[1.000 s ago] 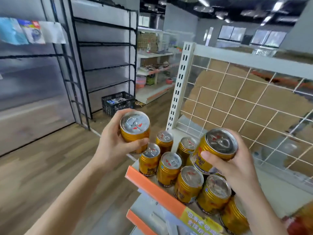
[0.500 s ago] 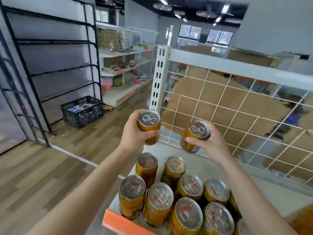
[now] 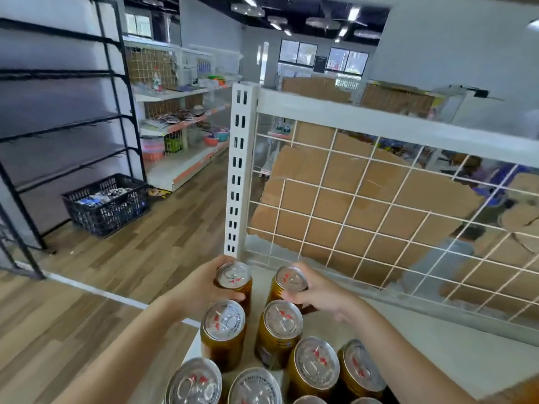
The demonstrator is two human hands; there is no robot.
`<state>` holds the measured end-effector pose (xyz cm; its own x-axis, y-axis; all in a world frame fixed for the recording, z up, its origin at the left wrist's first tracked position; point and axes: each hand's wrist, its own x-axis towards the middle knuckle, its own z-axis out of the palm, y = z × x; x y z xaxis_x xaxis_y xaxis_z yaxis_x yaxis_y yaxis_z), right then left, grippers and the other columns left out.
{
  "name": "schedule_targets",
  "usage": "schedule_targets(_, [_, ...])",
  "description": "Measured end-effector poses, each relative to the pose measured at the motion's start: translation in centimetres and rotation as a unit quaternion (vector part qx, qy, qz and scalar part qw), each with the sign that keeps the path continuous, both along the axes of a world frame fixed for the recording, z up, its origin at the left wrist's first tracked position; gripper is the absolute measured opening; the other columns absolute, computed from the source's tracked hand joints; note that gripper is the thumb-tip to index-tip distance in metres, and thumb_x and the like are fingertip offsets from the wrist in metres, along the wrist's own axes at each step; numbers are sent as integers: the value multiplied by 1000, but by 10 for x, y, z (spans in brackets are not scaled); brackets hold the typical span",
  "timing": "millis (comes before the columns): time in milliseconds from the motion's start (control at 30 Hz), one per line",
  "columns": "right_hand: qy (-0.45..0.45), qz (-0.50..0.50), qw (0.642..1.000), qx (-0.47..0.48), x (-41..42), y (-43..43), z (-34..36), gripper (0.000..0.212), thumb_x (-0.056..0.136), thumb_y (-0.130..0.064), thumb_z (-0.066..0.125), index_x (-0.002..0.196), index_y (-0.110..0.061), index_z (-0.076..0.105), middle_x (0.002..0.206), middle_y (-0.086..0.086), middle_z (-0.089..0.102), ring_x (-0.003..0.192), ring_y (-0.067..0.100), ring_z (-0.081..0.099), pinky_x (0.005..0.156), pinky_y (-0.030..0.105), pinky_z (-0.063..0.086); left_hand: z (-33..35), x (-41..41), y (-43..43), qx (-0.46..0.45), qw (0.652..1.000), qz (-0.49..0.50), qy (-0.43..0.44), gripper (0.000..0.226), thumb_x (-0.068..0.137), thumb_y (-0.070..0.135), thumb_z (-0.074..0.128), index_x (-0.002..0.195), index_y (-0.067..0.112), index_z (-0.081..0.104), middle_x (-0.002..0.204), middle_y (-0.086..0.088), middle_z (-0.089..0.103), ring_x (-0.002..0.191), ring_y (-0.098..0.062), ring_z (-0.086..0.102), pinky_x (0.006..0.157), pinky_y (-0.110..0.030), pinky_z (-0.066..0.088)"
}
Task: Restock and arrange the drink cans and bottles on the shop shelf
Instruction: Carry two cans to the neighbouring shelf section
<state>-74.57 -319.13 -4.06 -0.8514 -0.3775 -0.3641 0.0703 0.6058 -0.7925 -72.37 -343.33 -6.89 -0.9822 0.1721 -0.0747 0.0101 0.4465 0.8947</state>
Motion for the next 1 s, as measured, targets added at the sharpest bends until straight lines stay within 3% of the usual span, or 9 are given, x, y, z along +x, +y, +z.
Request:
schedule_targets(167, [-25, -9, 1000, 8, 6, -7, 2, 45, 93, -33, 56, 133, -27, 36, 122, -6, 45, 107, 13, 45, 64, 16, 39, 2, 5, -5, 26, 998, -44, -36, 75, 50, 60, 79, 114, 31, 52, 107, 7, 67, 101, 0, 61, 81, -14, 47])
schedule_targets(233, [-17, -12, 1000, 19, 9, -9, 0, 45, 93, -33, 55, 133, -28, 36, 129, -2, 48, 110, 15, 47, 66, 17, 40, 3, 8, -4, 57, 995, -43, -65, 68, 57, 68, 69, 114, 33, 54, 108, 8, 68, 102, -4, 62, 86, -23, 50])
schedule_targets(333, [2, -13, 999, 41, 16, -10, 1, 47, 92, -38, 55, 133, -26, 35, 133, 1, 48, 113, 16, 49, 72, 20, 43, 4, 13, 5, 48, 997, -20, -59, 37, 83, 54, 57, 112, 31, 54, 105, 5, 67, 103, -12, 61, 92, -29, 48])
schedule_targets(400, [16, -13, 998, 54, 24, -11, 4, 50, 92, -41, 54, 135, -25, 34, 134, 1, 47, 114, 17, 48, 82, 28, 45, 5, 19, 13, 36, 998, 2, -41, 25, 92, 38, 50, 115, 28, 50, 98, 8, 63, 89, -10, 60, 80, -23, 49])
schedule_targets(467, [41, -10, 996, 80, 32, -10, 8, 49, 93, -45, 51, 134, -24, 34, 132, 1, 47, 113, 17, 50, 92, 35, 46, 8, 27, 20, 40, 998, 19, -41, 30, 95, 35, 47, 124, 28, 45, 98, 8, 58, 82, -6, 55, 73, -20, 44])
schedule_targets(667, [140, -19, 978, 155, 64, -1, 19, 59, 91, -55, 45, 140, -24, 33, 142, -1, 43, 123, 16, 47, 99, 33, 41, 15, 48, 21, 19, 999, 23, -17, 47, 94, 34, 49, 138, 28, 34, 124, 6, 45, 110, -9, 45, 92, -24, 37])
schedule_targets(800, [241, -73, 953, 167, 109, 11, 25, 52, 91, -51, 46, 138, -31, 33, 141, -7, 43, 123, 12, 45, 99, 31, 38, 15, 70, 13, -61, 994, 25, 88, 47, 91, 31, 56, 135, 28, 41, 128, 6, 44, 111, -14, 53, 92, -31, 48])
schedule_targets(1000, [359, -172, 903, 161, 187, 48, 17, 48, 90, -46, 52, 134, -32, 40, 135, -12, 48, 122, 10, 47, 95, 30, 41, 17, 113, 8, -167, 952, 5, 257, 48, 89, 30, 57, 135, 19, 47, 136, 5, 44, 124, -16, 44, 99, -23, 37])
